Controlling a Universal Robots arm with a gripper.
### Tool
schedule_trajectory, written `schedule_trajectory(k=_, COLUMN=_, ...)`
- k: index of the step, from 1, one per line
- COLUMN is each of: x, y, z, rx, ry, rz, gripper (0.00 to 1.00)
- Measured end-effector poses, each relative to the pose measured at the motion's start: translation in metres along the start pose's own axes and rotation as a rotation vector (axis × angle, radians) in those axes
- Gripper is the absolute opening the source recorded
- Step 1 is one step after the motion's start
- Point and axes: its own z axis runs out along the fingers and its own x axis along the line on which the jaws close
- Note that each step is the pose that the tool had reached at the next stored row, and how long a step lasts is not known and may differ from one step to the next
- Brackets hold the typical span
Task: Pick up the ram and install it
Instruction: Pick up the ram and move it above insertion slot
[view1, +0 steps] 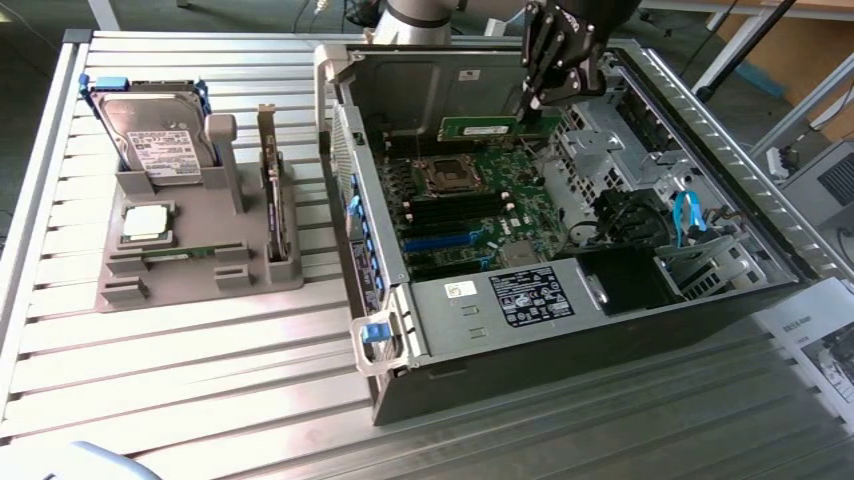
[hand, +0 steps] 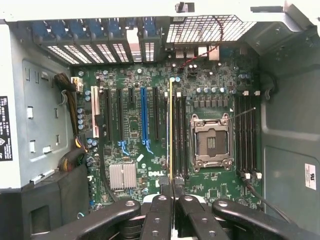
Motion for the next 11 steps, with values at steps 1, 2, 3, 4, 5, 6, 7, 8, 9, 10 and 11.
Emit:
schedule_trajectory(k=1, x=0.0001, y=0.0, z=0.0008, rx=-0.0001, ry=-0.0003, rz=0.0, gripper=0.12)
schedule_trajectory(k=2, x=0.0001, y=0.0, z=0.0018, rx=-0.0001, ry=-0.0006, rz=0.0, gripper=0.12)
schedule_trajectory(k=3, x=0.0001, y=-0.0001, z=0.0033, rx=-0.0001, ry=-0.0009, rz=0.0, gripper=0.12)
schedule_trajectory(k=4, x=0.0002, y=-0.0001, z=0.0042, rx=-0.0001, ry=-0.001, rz=0.0, gripper=0.12)
schedule_trajectory(k=5, x=0.0002, y=-0.0001, z=0.0051, rx=-0.0001, ry=-0.0011, rz=0.0, gripper=0.12)
schedule_trajectory(k=6, x=0.0003, y=-0.0001, z=0.0061, rx=-0.0001, ry=-0.0012, rz=0.0, gripper=0.12)
schedule_trajectory(k=7, x=0.0003, y=-0.0002, z=0.0071, rx=-0.0001, ry=-0.0015, rz=0.0, gripper=0.12)
schedule_trajectory(k=8, x=0.0003, y=-0.0003, z=0.008, rx=-0.0001, ry=-0.0018, rz=0.0, gripper=0.12)
schedule_trajectory(k=9, x=0.0004, y=-0.0003, z=0.0089, rx=-0.0002, ry=-0.002, rz=0.0, gripper=0.12)
schedule_trajectory(k=10, x=0.0004, y=-0.0004, z=0.0098, rx=-0.0001, ry=-0.0023, rz=0.0, gripper=0.12)
schedule_trajectory(k=11, x=0.0004, y=-0.0004, z=0.0106, rx=-0.0002, ry=-0.0026, rz=0.0, gripper=0.12)
